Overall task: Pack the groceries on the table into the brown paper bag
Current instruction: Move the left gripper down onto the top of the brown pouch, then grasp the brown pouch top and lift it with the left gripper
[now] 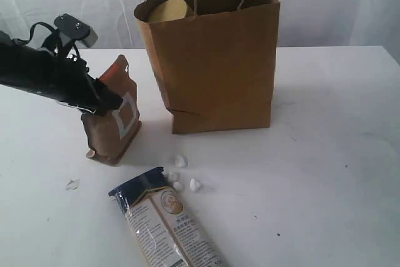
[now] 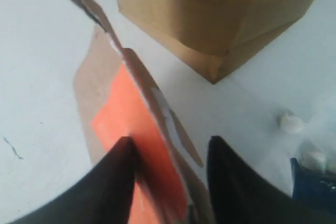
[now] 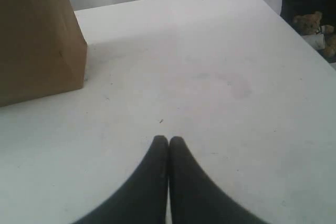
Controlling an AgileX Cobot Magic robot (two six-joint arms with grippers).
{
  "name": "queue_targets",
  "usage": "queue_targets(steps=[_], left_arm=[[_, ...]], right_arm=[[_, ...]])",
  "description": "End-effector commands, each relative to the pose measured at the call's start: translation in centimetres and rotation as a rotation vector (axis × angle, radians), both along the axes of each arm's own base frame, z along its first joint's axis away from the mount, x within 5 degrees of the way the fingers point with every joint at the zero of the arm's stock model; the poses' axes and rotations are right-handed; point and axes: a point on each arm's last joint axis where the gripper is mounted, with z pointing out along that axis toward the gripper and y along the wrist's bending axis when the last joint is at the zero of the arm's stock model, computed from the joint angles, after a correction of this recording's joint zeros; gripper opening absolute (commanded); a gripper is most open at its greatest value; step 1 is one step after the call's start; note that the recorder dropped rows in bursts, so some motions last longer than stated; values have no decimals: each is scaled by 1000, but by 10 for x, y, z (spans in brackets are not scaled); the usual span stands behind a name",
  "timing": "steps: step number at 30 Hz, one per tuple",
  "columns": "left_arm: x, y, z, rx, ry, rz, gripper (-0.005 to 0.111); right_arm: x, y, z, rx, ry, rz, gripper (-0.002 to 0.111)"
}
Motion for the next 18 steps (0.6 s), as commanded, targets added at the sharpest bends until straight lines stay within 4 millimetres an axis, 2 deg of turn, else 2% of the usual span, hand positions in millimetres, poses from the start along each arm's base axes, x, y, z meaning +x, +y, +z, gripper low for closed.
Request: queue_targets(steps=[1,4,7,10,12,18], left_arm=[[2,0,3,-31,5,63,22],[2,-1,3,-35,11,63,0],[1,-1,2,-32,11,60,0],[-2,0,11,-29,-15,52,0],[-6,2,24,-45,-47,60,0],[-28,9,93,-102,-230,86,0]], right_arm=[[1,0,-1,5,-4,-3,0],[1,0,-1,5,-4,-3,0],[1,0,-1,5,-4,-3,0],[1,0,-1,5,-4,-3,0],[1,0,-1,5,-4,-3,0],[1,0,-1,7,-4,-3,0]])
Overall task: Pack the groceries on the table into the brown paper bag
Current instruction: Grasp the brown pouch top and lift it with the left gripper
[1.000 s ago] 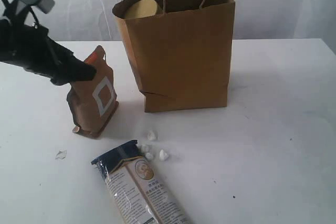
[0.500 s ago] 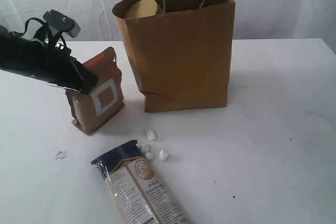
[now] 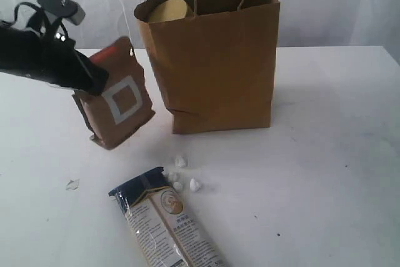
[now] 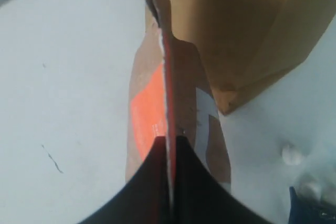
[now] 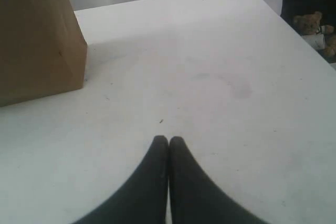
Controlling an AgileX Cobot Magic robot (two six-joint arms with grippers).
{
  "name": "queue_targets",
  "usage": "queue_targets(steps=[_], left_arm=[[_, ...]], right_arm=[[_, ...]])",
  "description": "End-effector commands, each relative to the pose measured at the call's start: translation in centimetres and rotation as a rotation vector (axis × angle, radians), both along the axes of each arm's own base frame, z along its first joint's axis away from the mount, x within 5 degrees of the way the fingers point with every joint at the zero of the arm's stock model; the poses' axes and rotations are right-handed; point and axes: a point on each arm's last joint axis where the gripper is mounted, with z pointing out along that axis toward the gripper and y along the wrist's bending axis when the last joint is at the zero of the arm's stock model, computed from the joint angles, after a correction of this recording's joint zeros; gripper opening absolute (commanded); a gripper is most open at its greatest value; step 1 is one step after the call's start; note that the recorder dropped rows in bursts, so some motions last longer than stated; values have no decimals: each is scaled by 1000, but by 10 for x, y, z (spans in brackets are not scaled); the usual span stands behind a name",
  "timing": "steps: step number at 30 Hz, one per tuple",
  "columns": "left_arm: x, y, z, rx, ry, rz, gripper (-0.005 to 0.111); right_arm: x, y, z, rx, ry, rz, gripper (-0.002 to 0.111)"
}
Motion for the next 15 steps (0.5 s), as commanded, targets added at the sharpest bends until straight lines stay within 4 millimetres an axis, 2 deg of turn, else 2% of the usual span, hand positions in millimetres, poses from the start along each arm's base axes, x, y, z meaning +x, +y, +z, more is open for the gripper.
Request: queue_targets(steps=[1,4,6,15], left_arm=[[-22,5,65,-63,-177,17,0],[-34,10,96,-88,-276,47,0],[-37,12,107,-98,-311,54,0],[-34,16,123,-239,-335,184,0]], right_arm=[[1,0,-1,7,-4,-3,0],[1,0,-1,7,-4,-3,0],[1,0,-1,7,-4,-3,0],[1,0,-1,5,-4,-3,0]])
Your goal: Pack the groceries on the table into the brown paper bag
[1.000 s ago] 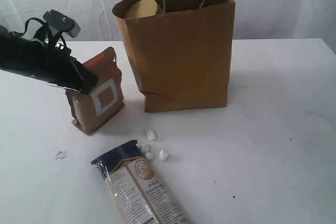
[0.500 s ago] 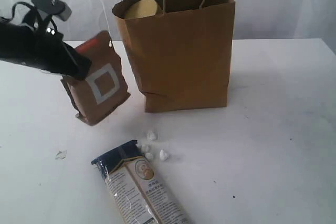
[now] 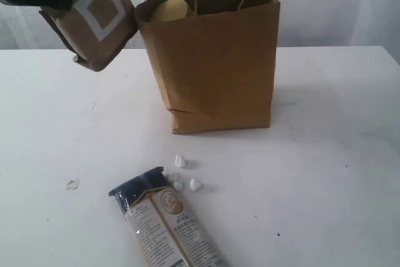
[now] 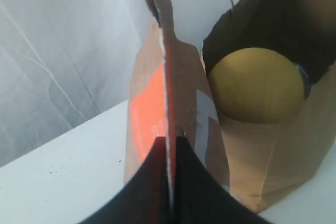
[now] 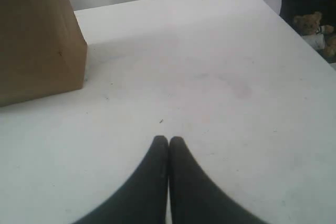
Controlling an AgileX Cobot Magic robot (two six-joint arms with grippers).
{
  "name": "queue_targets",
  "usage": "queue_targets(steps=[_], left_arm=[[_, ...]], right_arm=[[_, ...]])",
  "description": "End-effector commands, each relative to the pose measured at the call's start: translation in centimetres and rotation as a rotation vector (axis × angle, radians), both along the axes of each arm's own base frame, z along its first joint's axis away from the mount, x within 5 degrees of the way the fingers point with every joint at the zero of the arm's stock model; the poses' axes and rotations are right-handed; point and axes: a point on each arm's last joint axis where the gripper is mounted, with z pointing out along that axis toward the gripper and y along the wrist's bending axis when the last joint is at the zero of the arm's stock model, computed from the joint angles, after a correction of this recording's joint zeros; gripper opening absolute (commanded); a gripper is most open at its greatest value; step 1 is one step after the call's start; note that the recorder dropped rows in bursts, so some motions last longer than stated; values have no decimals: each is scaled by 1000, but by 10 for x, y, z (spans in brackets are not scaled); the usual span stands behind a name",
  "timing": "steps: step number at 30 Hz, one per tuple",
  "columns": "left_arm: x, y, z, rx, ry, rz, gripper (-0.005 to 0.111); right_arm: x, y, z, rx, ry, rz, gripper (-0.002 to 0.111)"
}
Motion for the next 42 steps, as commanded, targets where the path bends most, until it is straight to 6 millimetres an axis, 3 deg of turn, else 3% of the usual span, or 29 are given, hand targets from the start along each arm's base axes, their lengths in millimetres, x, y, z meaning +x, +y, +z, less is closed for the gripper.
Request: queue_targets(steps=[1,10,14,20,25,31,37,42], left_arm=[[0,2,24,-135,-56,63,0],[3,-6,90,-157,-212,-39,0],[3,-24,107,-250,-128,-260,0],[13,-45,126,-494,-163,-533,0],[29,-59,115,-615,-178,-741,0],[47,-69,92,-632,-141,-813,0],[30,-87,99,-491,-409,-939,0],[25,-108,100,-368,-609,-906,0]], right_arm=[[1,0,-1,5,-4,-3,0],[1,0,-1,5,-4,-3,0],[1,0,-1,5,-4,-3,0],[1,0,-1,5,-4,-3,0],[1,0,-1,5,-4,-3,0],[1,0,-1,5,-4,-3,0],[1,0,-1,5,-4,-3,0],[1,0,-1,5,-4,-3,0]])
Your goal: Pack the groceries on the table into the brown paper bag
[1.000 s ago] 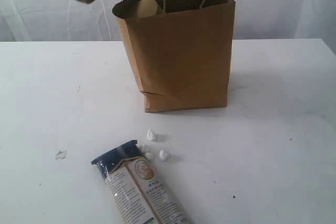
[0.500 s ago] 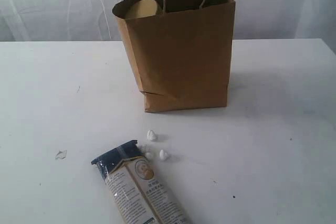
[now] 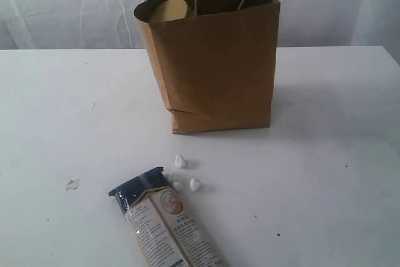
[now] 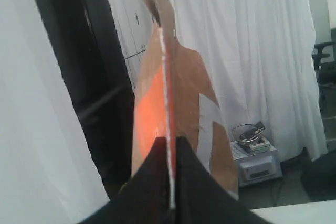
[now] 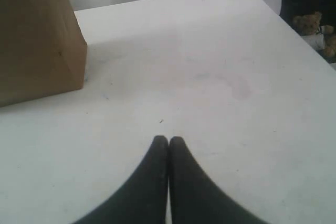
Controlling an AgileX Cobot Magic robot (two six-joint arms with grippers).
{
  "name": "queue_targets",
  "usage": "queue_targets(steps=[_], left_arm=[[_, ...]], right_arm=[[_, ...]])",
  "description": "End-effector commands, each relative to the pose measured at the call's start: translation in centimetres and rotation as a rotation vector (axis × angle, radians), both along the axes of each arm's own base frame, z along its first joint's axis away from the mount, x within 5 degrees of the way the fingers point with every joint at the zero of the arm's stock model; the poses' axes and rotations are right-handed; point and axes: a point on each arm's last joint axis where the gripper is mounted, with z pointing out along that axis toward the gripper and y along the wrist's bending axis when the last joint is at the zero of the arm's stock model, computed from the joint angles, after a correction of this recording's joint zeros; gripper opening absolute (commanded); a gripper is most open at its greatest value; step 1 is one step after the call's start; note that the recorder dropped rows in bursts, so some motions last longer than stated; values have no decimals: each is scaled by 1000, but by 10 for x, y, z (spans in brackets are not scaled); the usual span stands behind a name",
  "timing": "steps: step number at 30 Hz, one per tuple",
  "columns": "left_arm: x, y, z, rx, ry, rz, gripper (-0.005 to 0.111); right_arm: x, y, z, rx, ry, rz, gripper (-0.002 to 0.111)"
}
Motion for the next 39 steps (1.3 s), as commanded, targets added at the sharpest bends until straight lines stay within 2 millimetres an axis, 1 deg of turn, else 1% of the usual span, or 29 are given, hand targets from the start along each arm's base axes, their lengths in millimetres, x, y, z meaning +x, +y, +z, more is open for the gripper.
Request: queue_targets(steps=[1,2,4,8,11,13,15,19,23,25,27,29,31,34,39], left_arm=[[-14,-14,17,-70,-178,38,0],[-15,-19,14,-41,-212,54,0],[-13,-23,10,11,-228,90,0],[-5,-23,7,58,-236,181,0],[-3,-23,5,88,-251,197,0],[-3,-22,4,140,-285,224,0],[-7,-19,7,172,-316,236,0],[-18,-15,16,172,-322,226,0],[-26,-12,24,164,-273,219,0],[-31,-7,30,155,-250,226,0],[-31,1,34,144,-203,246,0],[-27,9,37,109,-103,258,0],[-19,16,33,66,-17,226,0],[-10,20,26,8,46,137,0],[13,18,11,-24,69,176,0]], right_arm=[[1,0,-1,5,-4,-3,0],[1,0,-1,5,-4,-3,0],[1,0,-1,5,-4,-3,0],[1,0,-1,5,-4,-3,0],[1,0,-1,5,-4,-3,0],[1,0,-1,5,-4,-3,0],[1,0,-1,5,-4,-3,0],[1,0,-1,5,-4,-3,0],[1,0,-1,5,-4,-3,0],[1,0,-1,5,-4,-3,0],[1,0,-1,5,-4,-3,0],[1,0,-1,5,-4,-3,0],[1,0,-1,5,-4,-3,0],[1,0,-1,5,-4,-3,0],[1,0,-1,5,-4,-3,0]])
